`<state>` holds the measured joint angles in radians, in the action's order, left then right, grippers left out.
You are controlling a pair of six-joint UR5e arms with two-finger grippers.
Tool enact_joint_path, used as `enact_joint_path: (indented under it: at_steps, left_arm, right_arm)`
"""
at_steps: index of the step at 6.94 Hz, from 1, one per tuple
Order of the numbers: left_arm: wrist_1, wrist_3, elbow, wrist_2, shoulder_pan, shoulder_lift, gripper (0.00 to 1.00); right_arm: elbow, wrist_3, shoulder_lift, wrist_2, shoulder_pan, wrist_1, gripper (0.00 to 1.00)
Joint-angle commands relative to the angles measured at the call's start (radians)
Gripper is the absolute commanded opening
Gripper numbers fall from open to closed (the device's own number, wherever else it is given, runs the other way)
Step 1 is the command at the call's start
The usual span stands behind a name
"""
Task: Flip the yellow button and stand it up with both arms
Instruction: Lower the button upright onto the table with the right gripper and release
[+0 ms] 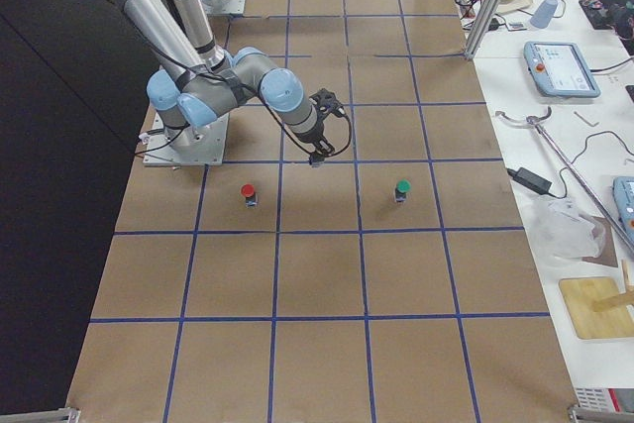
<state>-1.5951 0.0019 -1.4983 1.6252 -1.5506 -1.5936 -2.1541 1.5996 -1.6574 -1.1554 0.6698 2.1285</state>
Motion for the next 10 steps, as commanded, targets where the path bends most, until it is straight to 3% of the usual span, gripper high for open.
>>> enact_joint_path:
  at_steps: [1,3,8,10]
  left_arm:
    - [-0.002,-0.04,0.012,-0.049,0.015,0.006,1.0]
    - [-0.006,-0.076,0.02,-0.06,0.014,0.006,1.0]
    - [-0.045,-0.065,0.023,-0.062,0.015,0.006,1.0]
    - [-0.046,-0.068,0.024,-0.062,0.015,0.006,1.0]
  right_arm:
    - [-0.026,0.216,0.074,0.117,-0.062,0.025,0.09]
    - [-0.024,0.337,0.148,0.149,-0.09,0.025,0.12]
    - [-0.021,0.369,0.238,0.151,-0.154,0.062,0.13]
    - [-0.02,0.381,0.28,0.152,-0.154,0.065,0.21]
